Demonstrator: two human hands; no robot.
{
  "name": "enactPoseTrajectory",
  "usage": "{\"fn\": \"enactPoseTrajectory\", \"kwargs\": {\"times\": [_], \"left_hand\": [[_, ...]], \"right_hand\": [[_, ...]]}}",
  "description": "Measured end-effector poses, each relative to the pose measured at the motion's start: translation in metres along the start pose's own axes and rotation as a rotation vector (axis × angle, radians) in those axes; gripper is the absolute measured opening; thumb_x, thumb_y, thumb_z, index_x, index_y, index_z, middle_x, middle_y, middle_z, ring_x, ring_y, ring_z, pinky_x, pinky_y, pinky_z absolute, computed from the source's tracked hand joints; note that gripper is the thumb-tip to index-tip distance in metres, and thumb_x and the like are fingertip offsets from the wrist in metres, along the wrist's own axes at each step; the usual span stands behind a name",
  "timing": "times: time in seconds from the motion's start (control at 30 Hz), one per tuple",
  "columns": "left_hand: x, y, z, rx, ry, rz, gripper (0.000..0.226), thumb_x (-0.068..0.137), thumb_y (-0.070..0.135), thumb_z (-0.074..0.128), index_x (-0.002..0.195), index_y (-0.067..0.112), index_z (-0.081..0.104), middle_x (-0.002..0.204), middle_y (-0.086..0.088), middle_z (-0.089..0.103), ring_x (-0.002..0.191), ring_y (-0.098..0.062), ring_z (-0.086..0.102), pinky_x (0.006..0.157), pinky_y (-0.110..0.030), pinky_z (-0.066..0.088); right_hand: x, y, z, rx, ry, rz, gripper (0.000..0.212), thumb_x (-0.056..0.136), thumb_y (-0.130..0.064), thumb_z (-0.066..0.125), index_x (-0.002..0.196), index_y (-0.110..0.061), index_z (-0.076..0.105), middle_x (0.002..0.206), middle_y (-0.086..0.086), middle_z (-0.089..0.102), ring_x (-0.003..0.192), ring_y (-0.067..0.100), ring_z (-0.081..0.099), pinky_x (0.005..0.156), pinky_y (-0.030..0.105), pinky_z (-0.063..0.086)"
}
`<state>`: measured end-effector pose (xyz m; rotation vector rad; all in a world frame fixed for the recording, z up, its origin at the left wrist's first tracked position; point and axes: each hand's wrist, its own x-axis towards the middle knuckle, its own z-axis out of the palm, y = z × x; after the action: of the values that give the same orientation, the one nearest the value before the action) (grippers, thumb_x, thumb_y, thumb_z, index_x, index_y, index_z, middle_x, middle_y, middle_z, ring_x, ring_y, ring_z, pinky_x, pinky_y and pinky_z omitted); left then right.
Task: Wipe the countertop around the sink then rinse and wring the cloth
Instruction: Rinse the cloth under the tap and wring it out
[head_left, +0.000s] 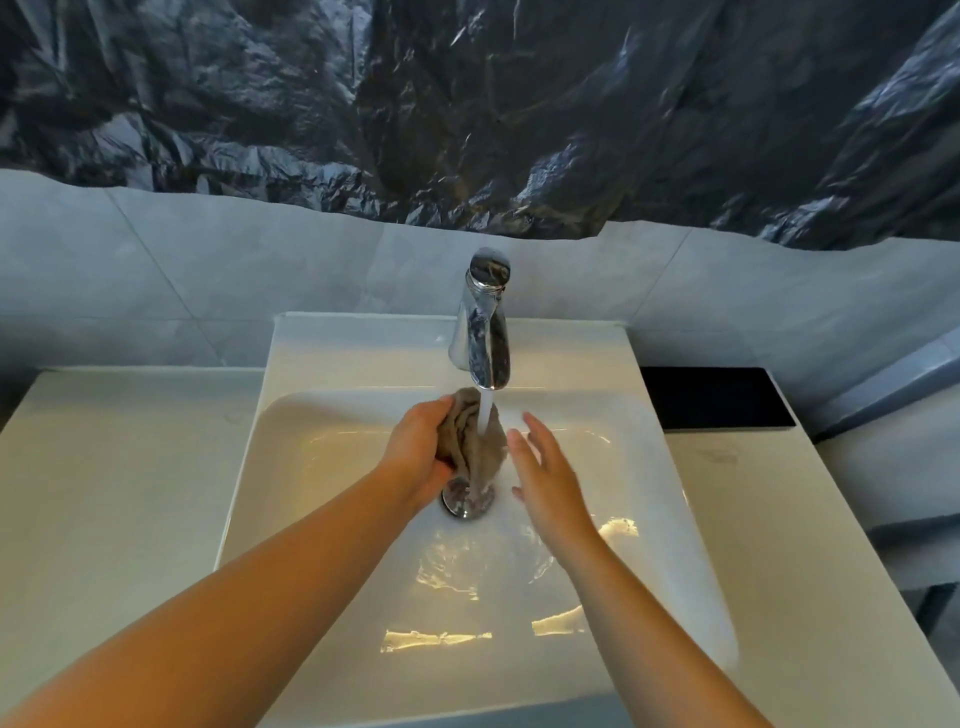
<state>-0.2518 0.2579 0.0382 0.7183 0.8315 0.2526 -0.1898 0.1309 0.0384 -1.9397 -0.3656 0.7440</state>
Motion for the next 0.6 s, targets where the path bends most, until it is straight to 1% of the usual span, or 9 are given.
{"fn": "enactPoseTrajectory", "kwargs": {"times": [0.07,0.13,0.23,0.27,0.33,0.43,0.47,0.53,0.6], "left_hand": [[-0.002,-0.001,-0.001,0.108,0.021,0.093,0.031,0.099,0.027,0.044,0.116,0.004,0.056,0.11,-0.022,0.065,0.098,-0.032,0.066,0.084,-0.049,0.055],[-0.003,-0.003,-0.003,0.31,0.111,0.198,0.031,0.094,0.037,0.053,0.115,0.014,0.052,0.101,-0.015,0.065,0.091,-0.029,0.067,0.08,-0.05,0.057],[-0.007,0.003,-0.003,0.684,0.152,0.36,0.03,0.092,0.047,0.052,0.115,0.028,0.05,0.091,0.002,0.063,0.086,-0.015,0.063,0.077,-0.037,0.057],[-0.005,0.007,-0.002,0.768,0.168,0.38,0.027,0.092,0.047,0.05,0.108,0.025,0.055,0.088,0.005,0.063,0.084,-0.013,0.061,0.077,-0.032,0.054],[0.004,0.014,-0.004,0.852,0.187,0.31,0.038,0.091,0.052,0.046,0.096,0.019,0.065,0.089,0.003,0.066,0.087,-0.017,0.061,0.08,-0.034,0.052],[0.012,0.013,-0.004,0.801,0.165,0.163,0.051,0.091,0.061,0.035,0.102,0.019,0.062,0.096,-0.005,0.065,0.093,-0.023,0.061,0.087,-0.04,0.05],[0.013,0.008,-0.003,0.8,0.177,0.18,0.05,0.093,0.059,0.032,0.102,0.018,0.059,0.094,-0.004,0.063,0.093,-0.023,0.06,0.086,-0.039,0.049],[0.011,-0.001,0.0,0.783,0.243,0.265,0.044,0.097,0.052,0.03,0.097,0.017,0.057,0.087,0.0,0.061,0.092,-0.023,0.059,0.085,-0.037,0.048],[0.011,-0.01,0.003,0.741,0.289,0.323,0.043,0.1,0.045,0.03,0.093,0.014,0.059,0.086,-0.002,0.063,0.089,-0.023,0.06,0.084,-0.037,0.048]], "right_hand": [[0.004,0.001,0.018,0.159,-0.086,0.052,0.054,0.095,-0.052,0.041,0.145,-0.036,0.029,0.14,-0.009,0.04,0.128,0.019,0.047,0.098,0.041,0.049],[0.011,-0.004,0.028,0.228,-0.05,0.036,0.046,0.096,-0.048,0.042,0.139,-0.03,0.041,0.134,-0.006,0.051,0.118,0.019,0.055,0.091,0.035,0.054],[0.015,-0.014,0.034,0.215,0.059,0.004,0.024,0.101,-0.029,0.039,0.103,-0.023,0.062,0.102,0.0,0.066,0.094,0.016,0.061,0.073,0.02,0.051],[0.015,-0.017,0.035,0.226,0.08,-0.007,0.026,0.101,-0.026,0.038,0.093,-0.022,0.063,0.092,0.0,0.066,0.087,0.016,0.061,0.069,0.021,0.049],[0.016,-0.02,0.033,0.217,0.118,-0.044,0.031,0.101,-0.031,0.04,0.084,-0.019,0.062,0.08,-0.003,0.063,0.078,0.012,0.06,0.068,0.025,0.048],[0.017,-0.016,0.036,0.165,0.11,-0.101,0.022,0.1,-0.036,0.039,0.091,-0.03,0.057,0.088,-0.01,0.061,0.085,0.009,0.058,0.069,0.022,0.048],[0.016,-0.015,0.039,0.185,0.09,-0.089,0.016,0.1,-0.039,0.039,0.101,-0.034,0.053,0.097,-0.012,0.059,0.091,0.007,0.057,0.072,0.02,0.047],[0.014,-0.013,0.047,0.227,0.099,-0.051,0.024,0.098,-0.044,0.04,0.115,-0.032,0.051,0.108,-0.008,0.058,0.099,0.008,0.057,0.076,0.019,0.048],[0.013,-0.014,0.052,0.249,0.185,-0.039,0.02,0.098,-0.038,0.041,0.106,-0.028,0.056,0.1,-0.006,0.063,0.091,0.007,0.06,0.07,0.017,0.048]]}}
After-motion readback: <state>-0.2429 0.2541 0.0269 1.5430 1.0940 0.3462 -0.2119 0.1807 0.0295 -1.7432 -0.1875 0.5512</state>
